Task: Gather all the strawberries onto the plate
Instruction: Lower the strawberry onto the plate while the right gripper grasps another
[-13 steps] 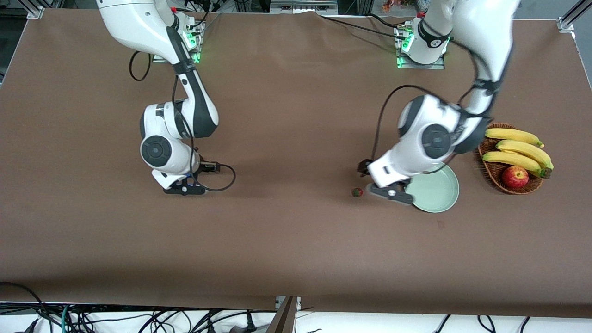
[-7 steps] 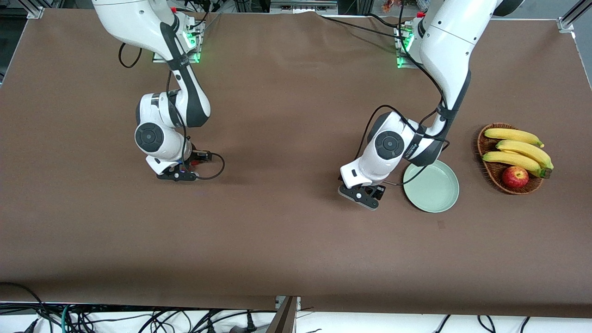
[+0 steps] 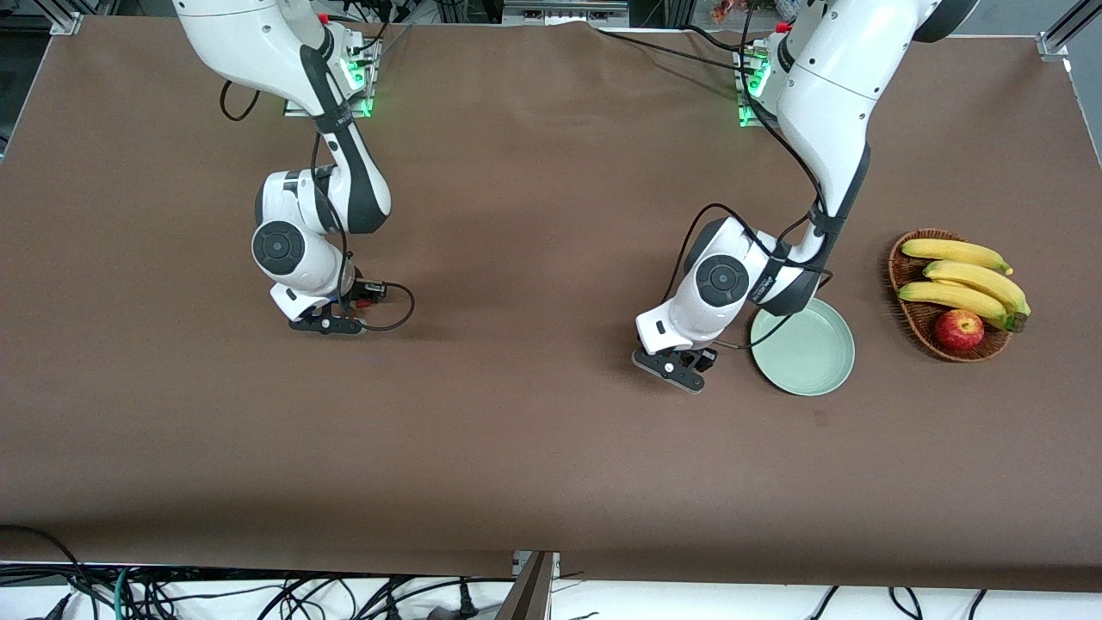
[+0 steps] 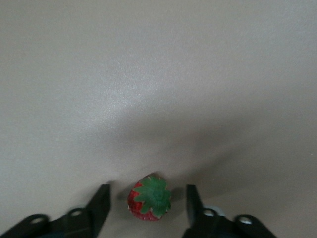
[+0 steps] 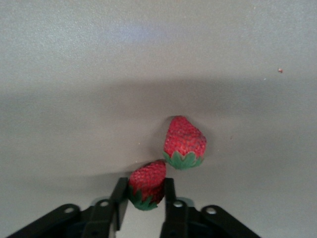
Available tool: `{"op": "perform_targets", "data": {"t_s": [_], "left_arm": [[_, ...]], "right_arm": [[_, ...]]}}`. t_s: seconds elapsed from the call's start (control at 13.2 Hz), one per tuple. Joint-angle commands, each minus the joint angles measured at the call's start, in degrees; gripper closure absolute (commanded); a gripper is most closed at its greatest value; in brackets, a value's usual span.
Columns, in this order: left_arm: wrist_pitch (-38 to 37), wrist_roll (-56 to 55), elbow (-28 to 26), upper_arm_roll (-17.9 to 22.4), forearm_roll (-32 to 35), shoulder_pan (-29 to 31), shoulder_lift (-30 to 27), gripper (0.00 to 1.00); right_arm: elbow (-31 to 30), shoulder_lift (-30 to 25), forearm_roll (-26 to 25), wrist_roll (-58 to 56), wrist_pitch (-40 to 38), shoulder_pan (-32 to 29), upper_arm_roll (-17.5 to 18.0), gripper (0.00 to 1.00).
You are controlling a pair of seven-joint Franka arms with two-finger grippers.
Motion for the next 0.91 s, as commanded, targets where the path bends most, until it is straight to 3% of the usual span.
{"op": "perform_targets", "data": {"t_s": [0.0,0.23,0.46,0.68,0.84], "left_arm": [[-1.6,3.5,-0.4,-0.1,1.2,0.7,-3.2,1.0],[-16.4,6.5,0.4,0.2,1.1,4.4,-9.6,1.0],[-27.8,12.0,0.4,0.4,1.3,11.2,-12.6,1.0],[-26.3,19.1,-1.2,0.3,4.5,16.9,-10.7,1.0],[-19.6,21.0,-4.5,0.3,7.0,17.9,-10.2,1.0]], "right_arm": [[-0.6,-1.3,0.4,-1.1,0.4,0.4,-0.4,0.89],[3.1,-1.9,0.9,0.4,-4.1,0.8,0.0,0.89],[16.1,-0.4,1.1,10.6,-14.8,3.2,1.1,0.89],[27.9,6.0,6.9,22.8,-15.4,3.4,8.1,0.88],[38.2,12.5,9.7,31.8,-14.7,4.1,12.0,0.87]]}}
